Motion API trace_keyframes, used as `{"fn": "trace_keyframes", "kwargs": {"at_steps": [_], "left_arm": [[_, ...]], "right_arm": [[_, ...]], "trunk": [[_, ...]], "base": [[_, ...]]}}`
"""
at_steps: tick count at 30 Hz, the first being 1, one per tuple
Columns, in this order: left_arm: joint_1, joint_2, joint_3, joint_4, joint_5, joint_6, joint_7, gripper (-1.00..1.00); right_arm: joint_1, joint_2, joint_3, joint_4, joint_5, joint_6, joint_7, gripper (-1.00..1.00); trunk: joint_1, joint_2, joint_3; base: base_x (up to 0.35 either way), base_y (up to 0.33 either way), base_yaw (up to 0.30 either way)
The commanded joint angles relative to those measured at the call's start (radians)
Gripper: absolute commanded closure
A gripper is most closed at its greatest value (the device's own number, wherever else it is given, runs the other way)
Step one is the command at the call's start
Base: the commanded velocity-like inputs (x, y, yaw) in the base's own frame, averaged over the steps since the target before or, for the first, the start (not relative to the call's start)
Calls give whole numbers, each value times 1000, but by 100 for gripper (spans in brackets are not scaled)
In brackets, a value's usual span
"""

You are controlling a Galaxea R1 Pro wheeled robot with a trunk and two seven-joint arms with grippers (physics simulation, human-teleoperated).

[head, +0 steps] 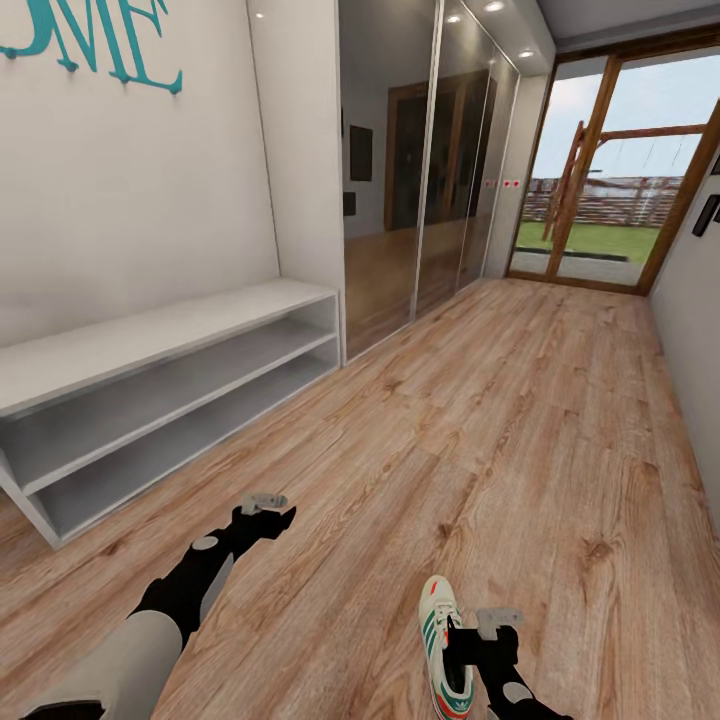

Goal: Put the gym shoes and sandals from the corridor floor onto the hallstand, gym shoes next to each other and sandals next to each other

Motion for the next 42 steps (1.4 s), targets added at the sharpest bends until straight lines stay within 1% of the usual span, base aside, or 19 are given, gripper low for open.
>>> {"fn": "trace_keyframes", "kwargs": {"at_steps": [1,15,23,39,42], "left_arm": [[-1,-1,6,-2,-11,0,-7,-100],[2,-1,-2,-10,-12,2,-15,-100],[0,-1,-3,-11,-11,3,-16,-100],[-1,-4,-2,-12,-7,3,-17,-100],[-2,-9,-2,-12,-7,3,-17,-100]], "right_arm": [[-1,0,4,1,4,-2,-8,-100],[0,-3,-1,1,2,-2,-8,-100],[0,-3,-3,1,2,-2,-8,-100],[-1,-3,-3,-2,1,-2,-6,-100],[-1,-3,-3,-23,1,-2,-7,-100]], "trunk": [[0,0,-1],[0,0,-1],[3,-2,-41],[11,-6,-127],[12,-7,-143]], "base": [[0,0,0],[0,0,0],[0,0,0],[0,0,0],[0,0,0]]}}
